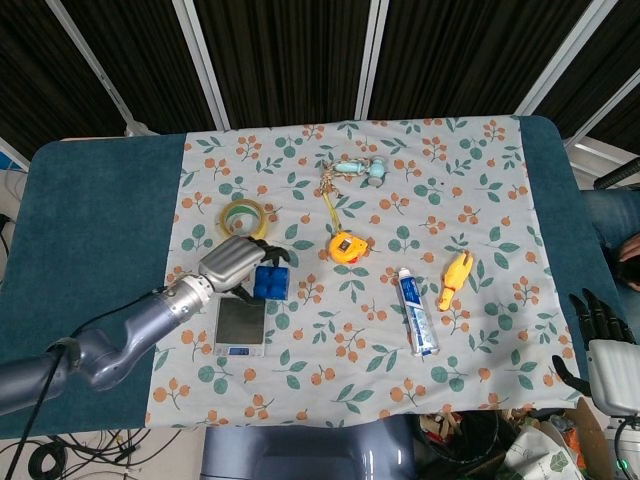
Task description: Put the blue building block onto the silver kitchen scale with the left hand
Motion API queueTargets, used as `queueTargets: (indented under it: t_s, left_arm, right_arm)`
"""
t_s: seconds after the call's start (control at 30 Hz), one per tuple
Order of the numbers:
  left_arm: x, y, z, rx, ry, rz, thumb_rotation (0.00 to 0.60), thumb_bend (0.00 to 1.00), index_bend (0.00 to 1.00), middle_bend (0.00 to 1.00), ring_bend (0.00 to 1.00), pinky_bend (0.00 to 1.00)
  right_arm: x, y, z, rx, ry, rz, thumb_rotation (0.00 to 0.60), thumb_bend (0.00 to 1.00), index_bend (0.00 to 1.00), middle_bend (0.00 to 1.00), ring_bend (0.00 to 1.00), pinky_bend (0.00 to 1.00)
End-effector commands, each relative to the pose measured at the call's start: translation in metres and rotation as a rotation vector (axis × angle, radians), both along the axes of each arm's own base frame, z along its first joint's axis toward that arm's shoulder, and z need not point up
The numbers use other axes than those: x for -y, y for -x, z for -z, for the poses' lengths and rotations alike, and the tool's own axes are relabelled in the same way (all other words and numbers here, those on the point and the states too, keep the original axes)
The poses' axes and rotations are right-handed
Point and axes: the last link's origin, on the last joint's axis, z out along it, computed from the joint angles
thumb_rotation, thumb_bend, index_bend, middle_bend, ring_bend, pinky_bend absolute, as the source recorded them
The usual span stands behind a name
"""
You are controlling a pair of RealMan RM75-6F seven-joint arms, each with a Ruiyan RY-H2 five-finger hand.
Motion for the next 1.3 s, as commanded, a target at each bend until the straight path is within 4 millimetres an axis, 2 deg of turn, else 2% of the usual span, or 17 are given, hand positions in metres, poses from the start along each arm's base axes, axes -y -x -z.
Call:
queueTargets:
  t_s: [0.03,0.2,0.37,0.57,0.83,1.0,1.1,1.17,1.3]
  left_arm:
    - [0.019,0.031,-0.016,-0.021,0.042,-0.060,0.600,0.23,0.29,0.42,0.30,0.37]
    - [0.033,0.058,-0.020,-0.063,0.077,-0.085,0.600,0.23,0.28,0.41,0.30,0.37]
    - [0.037,0.070,-0.017,-0.085,0.076,-0.068,0.600,0.23,0.26,0.40,0.30,0.37]
    - [0.037,0.071,-0.004,-0.083,0.092,-0.044,0.600,0.23,0.26,0.40,0.30,0.37]
    - [0.036,0.068,0.009,-0.085,0.107,-0.042,0.600,0.17,0.23,0.38,0.29,0.37]
    - [0.036,0.066,0.011,-0.089,0.113,-0.048,0.600,0.01,0.12,0.27,0.23,0.36]
    - [0.038,0.066,0.012,-0.098,0.129,-0.055,0.600,0.00,0.07,0.22,0.17,0.34]
    - [0.039,0.066,0.011,-0.117,0.141,-0.056,0.600,0.00,0.03,0.16,0.10,0.29]
    - [0.038,0.063,0.004,-0.097,0.128,-0.074,0.600,0.00,0.02,0.10,0.02,0.22]
  right_arm:
    - [0.000,0.000,0.001,-0.001,-0.002,0.002,0.600,0.21,0.00,0.00,0.07,0.18]
    - [0.001,0.000,0.001,-0.003,-0.002,0.002,0.600,0.21,0.00,0.00,0.07,0.18]
    - [0.001,0.000,0.002,-0.003,-0.003,0.003,0.600,0.21,0.00,0.00,0.07,0.18]
    - [0.001,0.000,0.001,-0.005,-0.001,0.001,0.600,0.21,0.00,0.00,0.07,0.18]
    - [0.001,0.000,0.000,-0.001,0.002,0.001,0.600,0.21,0.00,0.00,0.07,0.18]
    - [0.000,0.000,0.000,-0.001,0.000,-0.002,0.600,0.21,0.00,0.00,0.07,0.18]
    - [0.000,0.000,0.000,0.000,0.001,-0.003,0.600,0.21,0.00,0.00,0.07,0.18]
    - [0.000,0.000,0.000,-0.001,0.002,-0.003,0.600,0.21,0.00,0.00,0.07,0.18]
    - [0.000,0.000,0.000,-0.001,0.000,-0.003,0.600,0.21,0.00,0.00,0.07,0.18]
